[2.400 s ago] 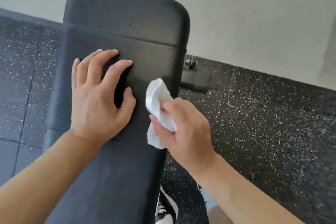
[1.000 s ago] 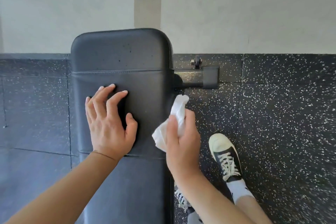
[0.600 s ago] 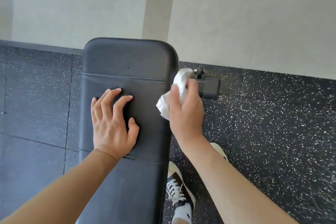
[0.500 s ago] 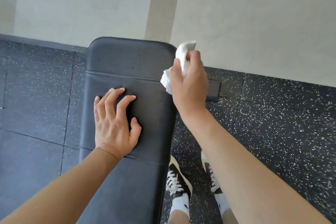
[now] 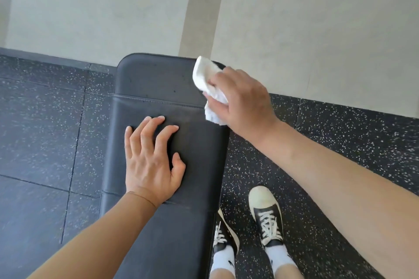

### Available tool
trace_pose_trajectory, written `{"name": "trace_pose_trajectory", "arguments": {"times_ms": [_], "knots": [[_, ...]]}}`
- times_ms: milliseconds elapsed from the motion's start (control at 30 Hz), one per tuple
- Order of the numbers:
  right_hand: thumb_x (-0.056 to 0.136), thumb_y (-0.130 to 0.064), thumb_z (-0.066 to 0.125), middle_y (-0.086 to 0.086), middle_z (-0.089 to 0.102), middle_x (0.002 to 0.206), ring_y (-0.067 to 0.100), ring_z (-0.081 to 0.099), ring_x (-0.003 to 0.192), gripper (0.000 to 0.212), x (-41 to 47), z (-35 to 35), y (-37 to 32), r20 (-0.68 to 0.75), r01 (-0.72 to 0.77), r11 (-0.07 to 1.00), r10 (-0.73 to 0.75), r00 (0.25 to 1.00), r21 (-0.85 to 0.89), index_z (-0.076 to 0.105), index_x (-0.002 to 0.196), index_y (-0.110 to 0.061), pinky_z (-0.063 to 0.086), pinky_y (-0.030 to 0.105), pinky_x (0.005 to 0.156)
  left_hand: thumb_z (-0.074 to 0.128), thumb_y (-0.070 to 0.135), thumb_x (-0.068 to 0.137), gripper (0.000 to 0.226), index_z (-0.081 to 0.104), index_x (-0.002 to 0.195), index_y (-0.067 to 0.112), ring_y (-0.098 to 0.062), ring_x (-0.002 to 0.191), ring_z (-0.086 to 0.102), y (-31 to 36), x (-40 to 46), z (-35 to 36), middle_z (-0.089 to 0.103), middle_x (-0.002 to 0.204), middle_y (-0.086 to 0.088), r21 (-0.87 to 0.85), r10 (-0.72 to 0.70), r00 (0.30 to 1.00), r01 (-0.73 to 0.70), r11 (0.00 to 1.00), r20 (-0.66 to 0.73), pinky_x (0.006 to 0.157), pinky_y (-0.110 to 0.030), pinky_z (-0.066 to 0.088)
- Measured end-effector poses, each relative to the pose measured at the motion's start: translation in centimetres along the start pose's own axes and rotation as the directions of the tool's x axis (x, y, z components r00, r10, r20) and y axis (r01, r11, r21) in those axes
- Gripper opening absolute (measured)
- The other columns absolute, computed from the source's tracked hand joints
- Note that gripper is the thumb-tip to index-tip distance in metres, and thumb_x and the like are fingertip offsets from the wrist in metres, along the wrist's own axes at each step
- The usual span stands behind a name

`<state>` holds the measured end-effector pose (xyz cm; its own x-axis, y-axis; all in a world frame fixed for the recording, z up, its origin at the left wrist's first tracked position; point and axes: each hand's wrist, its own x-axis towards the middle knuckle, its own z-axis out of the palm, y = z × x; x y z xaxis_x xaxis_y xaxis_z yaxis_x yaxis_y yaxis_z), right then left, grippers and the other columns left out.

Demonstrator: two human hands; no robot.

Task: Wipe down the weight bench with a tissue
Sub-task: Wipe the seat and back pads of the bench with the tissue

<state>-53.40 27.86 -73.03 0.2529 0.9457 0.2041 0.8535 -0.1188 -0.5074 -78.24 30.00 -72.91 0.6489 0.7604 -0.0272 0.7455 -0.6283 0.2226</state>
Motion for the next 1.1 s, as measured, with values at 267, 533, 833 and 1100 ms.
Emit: {"name": "trace_pose_trajectory", "arguments": {"times_ms": [267,533,833,1100], "knots": [[0.093,-0.028,0.058,0.004,0.061,0.09,0.027,0.054,0.079,0.018,4.5,2.1,-2.7,-0.078,-0.253,0.961,0.245,0.966,-0.109,0.064,0.102,-0.013,0.039,0.039,0.061,0.056,0.031,0.083,0.053,0.056,0.135,0.019,-0.037,0.146,0.036,-0.6,-0.2,0.4,0.046,0.15,-0.009,-0.017,0.003,1.0,-0.003,1.0,-0.023,0.122,-0.065,0.019],[0.091,-0.029,0.059,0.002,0.063,0.096,0.027,0.058,0.085,0.023,6.8,4.1,-6.7,0.1,0.0,0.979,0.021,0.995,-0.203,0.064,0.11,-0.016,0.04,0.04,0.067,0.058,0.032,0.082,0.054,0.056,0.135,0.019,-0.037,0.146,0.038,-0.7,-0.3,0.6,0.047,0.149,-0.009,-0.021,0.013,0.999,-0.014,1.0,-0.046,0.122,-0.064,0.019],[0.093,-0.029,0.067,0.001,0.058,0.083,0.025,0.053,0.072,0.017,-0.2,-0.5,0.3,0.062,0.047,0.996,-0.043,0.997,-0.076,0.063,0.095,-0.013,0.043,0.037,0.055,0.06,0.032,0.08,0.055,0.058,0.135,0.021,-0.036,0.147,0.038,-0.9,-0.3,0.7,0.047,0.15,-0.008,-0.045,0.018,0.997,-0.022,0.999,-0.08,0.12,-0.066,0.021],[0.085,-0.025,0.066,0.002,0.065,0.085,0.028,0.06,0.075,0.013,8.7,5.6,-8.1,0.08,0.079,0.989,-0.07,0.994,-0.127,0.067,0.095,-0.015,0.038,0.038,0.059,0.061,0.03,0.08,0.056,0.059,0.134,0.019,-0.037,0.146,0.038,-0.8,-0.2,0.5,0.048,0.149,-0.009,-0.045,0.009,0.997,-0.012,0.999,-0.072,0.12,-0.066,0.021]]}}
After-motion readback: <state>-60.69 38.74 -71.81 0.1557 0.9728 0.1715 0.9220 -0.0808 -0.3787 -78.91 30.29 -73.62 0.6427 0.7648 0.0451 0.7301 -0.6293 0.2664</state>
